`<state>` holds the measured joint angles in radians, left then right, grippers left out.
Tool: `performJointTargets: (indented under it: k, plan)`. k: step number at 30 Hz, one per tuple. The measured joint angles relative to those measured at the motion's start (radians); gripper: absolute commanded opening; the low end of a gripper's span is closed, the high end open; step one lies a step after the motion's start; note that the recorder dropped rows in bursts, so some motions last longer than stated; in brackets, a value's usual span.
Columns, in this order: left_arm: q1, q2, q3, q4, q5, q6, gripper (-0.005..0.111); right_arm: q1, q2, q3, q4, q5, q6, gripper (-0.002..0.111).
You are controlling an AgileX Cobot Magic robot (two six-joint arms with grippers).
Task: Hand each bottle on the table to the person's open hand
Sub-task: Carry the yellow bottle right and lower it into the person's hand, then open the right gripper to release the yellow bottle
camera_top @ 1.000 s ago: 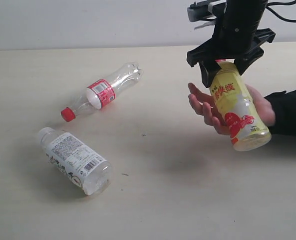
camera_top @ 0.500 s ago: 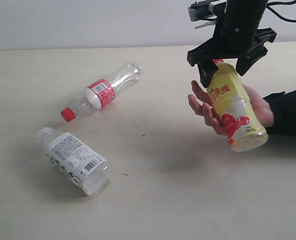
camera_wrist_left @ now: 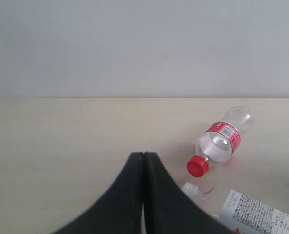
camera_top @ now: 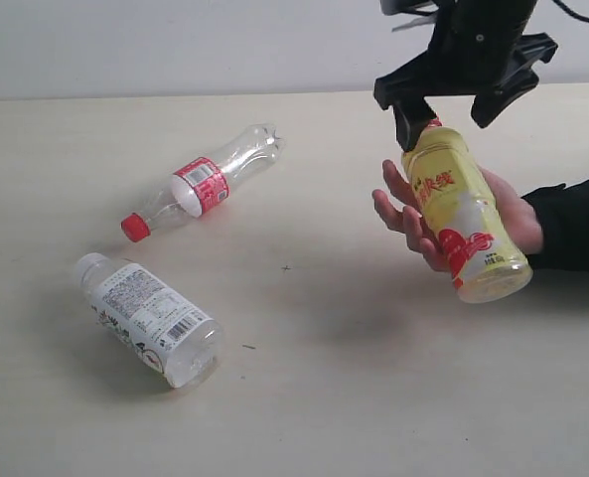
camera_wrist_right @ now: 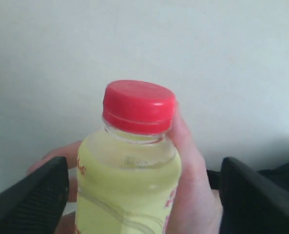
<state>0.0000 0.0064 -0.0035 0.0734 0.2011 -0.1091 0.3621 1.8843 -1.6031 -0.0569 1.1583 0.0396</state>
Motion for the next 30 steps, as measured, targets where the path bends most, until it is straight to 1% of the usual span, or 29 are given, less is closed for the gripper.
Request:
performJointTargets:
  k: [1, 2, 5, 6, 8, 9, 11, 17, 20, 23, 26, 30]
  plan:
    - [0.000, 0.000, 0.000, 0.000, 0.000, 0.000, 0.000, 0.000, -0.015, 0.000, 0.000, 0.000, -0.003, 0.075]
    - [0.000, 0.000, 0.000, 0.000, 0.000, 0.000, 0.000, 0.000, -0.039, 0.000, 0.000, 0.005, -0.013, 0.069]
    - [0.000, 0.000, 0.000, 0.000, 0.000, 0.000, 0.000, 0.000, -0.098, 0.000, -0.002, 0.029, -0.025, 0.037]
    - [0.000, 0.000, 0.000, 0.000, 0.000, 0.000, 0.000, 0.000, -0.118, 0.002, -0.002, 0.035, -0.025, 0.024]
    - [0.000, 0.000, 0.000, 0.000, 0.000, 0.000, 0.000, 0.000, -0.176, 0.039, -0.003, 0.034, -0.020, 0.003]
    - [0.000, 0.000, 0.000, 0.000, 0.000, 0.000, 0.000, 0.000, -0.213, 0.064, -0.003, 0.024, -0.020, 0.001]
    - [0.000, 0.000, 0.000, 0.000, 0.000, 0.000, 0.000, 0.000, -0.303, 0.157, -0.003, -0.030, -0.016, 0.000]
    - [0.000, 0.000, 0.000, 0.000, 0.000, 0.000, 0.000, 0.000, -0.621, 0.578, 0.004, -0.341, -0.022, 0.000]
    - [0.000, 0.000, 0.000, 0.000, 0.000, 0.000, 0.000, 0.000, -0.785, 0.761, 0.029, -0.446, -0.032, 0.000]
    - [0.000, 0.000, 0.000, 0.000, 0.000, 0.000, 0.000, 0.000, -0.928, 0.903, 0.076, -0.492, -0.040, 0.000]
    - [0.000, 0.000, 0.000, 0.000, 0.000, 0.000, 0.000, 0.000, -1.049, 0.984, 0.137, -0.498, -0.047, 0.000]
    - [0.000, 0.000, 0.000, 0.000, 0.000, 0.000, 0.000, 0.000, -1.180, 1.065, 0.141, -0.497, -0.051, 0.000]
